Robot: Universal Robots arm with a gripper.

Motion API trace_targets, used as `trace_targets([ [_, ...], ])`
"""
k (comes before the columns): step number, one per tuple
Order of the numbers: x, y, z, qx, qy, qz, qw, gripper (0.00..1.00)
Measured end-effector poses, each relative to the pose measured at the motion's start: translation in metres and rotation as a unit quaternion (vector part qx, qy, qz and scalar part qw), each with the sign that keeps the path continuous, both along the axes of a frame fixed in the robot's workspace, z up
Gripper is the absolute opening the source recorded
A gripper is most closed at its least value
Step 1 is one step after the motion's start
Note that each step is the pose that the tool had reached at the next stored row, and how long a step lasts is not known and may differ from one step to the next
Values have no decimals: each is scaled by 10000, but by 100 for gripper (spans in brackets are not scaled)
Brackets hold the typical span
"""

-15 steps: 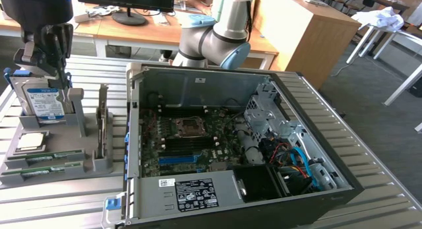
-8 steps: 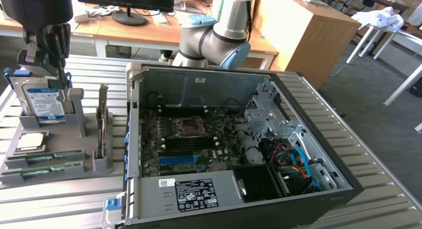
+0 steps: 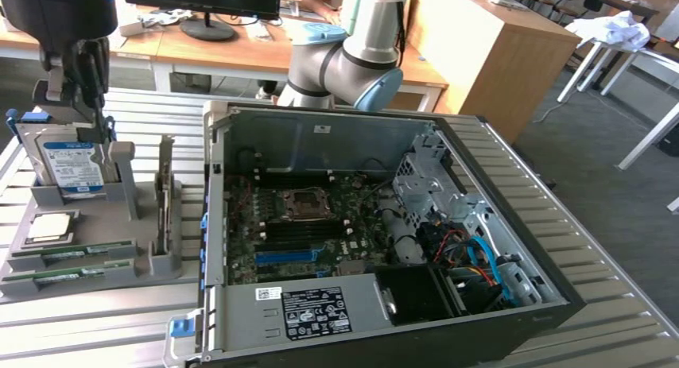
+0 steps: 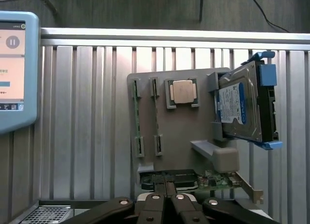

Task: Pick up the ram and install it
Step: 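Pick up the ram and move it above insertion slot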

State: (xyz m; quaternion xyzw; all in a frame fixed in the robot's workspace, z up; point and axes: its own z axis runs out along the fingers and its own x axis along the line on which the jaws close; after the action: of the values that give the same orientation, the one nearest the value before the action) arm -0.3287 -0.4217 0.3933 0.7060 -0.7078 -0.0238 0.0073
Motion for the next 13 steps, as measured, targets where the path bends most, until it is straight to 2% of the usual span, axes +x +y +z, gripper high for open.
trace_targets([
  [9,0,0,0,0,0,54,10000,10],
  [11,0,0,0,0,0,54,10000,16],
  [12,0,0,0,0,0,54,10000,16],
  [13,0,0,0,0,0,54,10000,23],
])
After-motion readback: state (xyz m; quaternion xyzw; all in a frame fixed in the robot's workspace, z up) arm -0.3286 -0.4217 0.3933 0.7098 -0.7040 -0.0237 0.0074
